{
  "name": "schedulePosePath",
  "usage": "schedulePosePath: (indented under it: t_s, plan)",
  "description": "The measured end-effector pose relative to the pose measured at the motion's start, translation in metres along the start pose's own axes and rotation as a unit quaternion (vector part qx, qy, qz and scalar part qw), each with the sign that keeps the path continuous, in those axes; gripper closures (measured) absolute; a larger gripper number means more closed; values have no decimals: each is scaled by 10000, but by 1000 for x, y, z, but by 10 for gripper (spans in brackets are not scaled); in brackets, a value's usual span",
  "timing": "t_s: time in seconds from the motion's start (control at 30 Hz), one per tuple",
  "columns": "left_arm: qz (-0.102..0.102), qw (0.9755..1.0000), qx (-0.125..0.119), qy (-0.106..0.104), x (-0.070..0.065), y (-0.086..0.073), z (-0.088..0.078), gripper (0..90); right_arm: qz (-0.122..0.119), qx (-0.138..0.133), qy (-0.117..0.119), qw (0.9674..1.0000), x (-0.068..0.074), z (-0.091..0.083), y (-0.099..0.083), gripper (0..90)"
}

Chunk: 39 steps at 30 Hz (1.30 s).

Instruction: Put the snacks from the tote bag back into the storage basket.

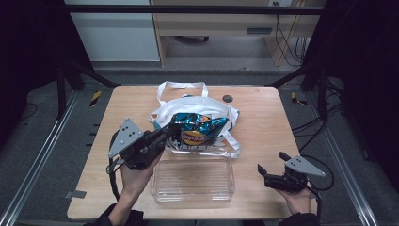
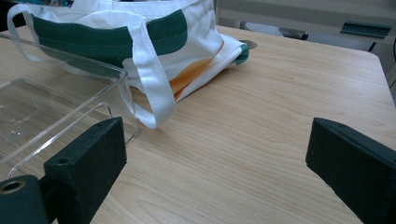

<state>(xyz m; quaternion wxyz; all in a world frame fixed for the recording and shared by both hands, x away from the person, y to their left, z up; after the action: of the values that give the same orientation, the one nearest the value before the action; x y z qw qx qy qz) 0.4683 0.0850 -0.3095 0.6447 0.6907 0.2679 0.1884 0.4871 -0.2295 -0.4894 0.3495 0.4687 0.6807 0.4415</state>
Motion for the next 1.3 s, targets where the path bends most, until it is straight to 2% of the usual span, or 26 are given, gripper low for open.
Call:
schedulePosePath:
  t_s: [0.5, 1.07, 1.2, 1.3]
  plan:
    - [-70, 9995, 314, -43, -8, -41, -9, 894, 9, -12, -4, 10000, 0, 0, 0, 55]
    - [-134, 9970, 757, -82, -11, -88, -12, 893, 8, -7, -12, 10000, -1, -1, 0, 56]
    - [-312, 9957, 867, -77, -7, -100, -12, 893, 5, -2, -12, 10000, -1, -1, 0, 56]
    - [-375, 9953, 886, -80, -6, -103, -11, 893, -7, -10, -12, 10000, -1, -1, 0, 57]
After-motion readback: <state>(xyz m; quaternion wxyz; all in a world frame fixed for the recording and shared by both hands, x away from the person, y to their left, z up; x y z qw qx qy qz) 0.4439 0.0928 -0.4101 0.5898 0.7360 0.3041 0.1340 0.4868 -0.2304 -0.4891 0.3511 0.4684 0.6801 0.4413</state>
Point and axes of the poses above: each handheld gripper's, and its own axes: z roughly forward along the jaws, y roughly out of its top, x roughly to its left, the point moved 10 cm from there along z, roughly forward along the jaws, and after that the axes turned 9 degrees about -y, right-handed, at the moved point
